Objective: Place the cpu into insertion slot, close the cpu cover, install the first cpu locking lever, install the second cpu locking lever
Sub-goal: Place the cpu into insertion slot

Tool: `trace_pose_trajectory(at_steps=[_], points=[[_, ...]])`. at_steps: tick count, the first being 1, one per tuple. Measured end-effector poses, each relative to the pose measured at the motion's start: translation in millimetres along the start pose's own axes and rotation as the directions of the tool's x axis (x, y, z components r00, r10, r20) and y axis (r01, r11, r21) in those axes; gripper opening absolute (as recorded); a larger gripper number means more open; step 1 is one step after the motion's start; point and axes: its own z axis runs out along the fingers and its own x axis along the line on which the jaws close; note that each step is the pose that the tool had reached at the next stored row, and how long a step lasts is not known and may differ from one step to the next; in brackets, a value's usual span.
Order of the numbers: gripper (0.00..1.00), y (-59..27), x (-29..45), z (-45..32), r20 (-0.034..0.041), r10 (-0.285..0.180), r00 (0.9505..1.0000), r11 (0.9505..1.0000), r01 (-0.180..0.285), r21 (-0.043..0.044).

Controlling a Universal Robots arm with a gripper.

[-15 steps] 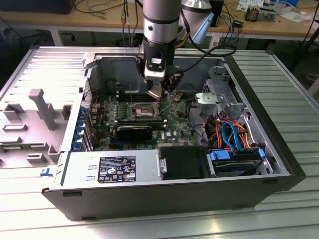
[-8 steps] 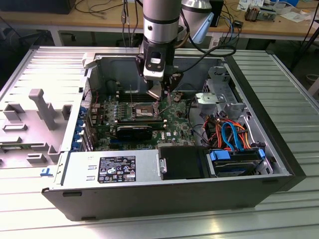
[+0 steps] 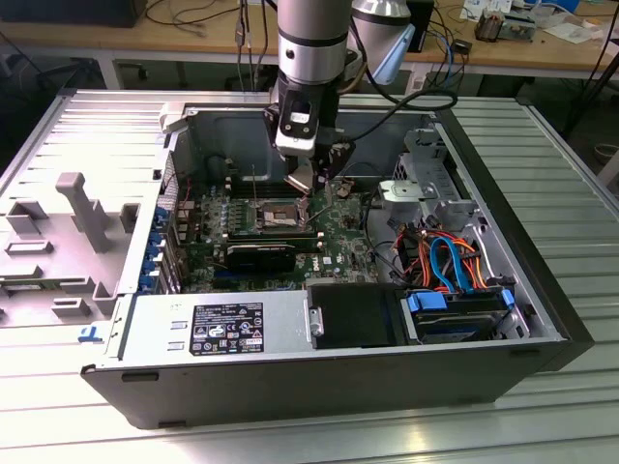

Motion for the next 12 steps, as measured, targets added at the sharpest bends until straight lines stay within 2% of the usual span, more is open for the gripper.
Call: trace_pose_trajectory(at_steps=[12], points=[[0.55, 0.0, 0.0, 0.0, 0.0018, 0.040, 0.9992, 0.9992, -0.040, -0.0005]])
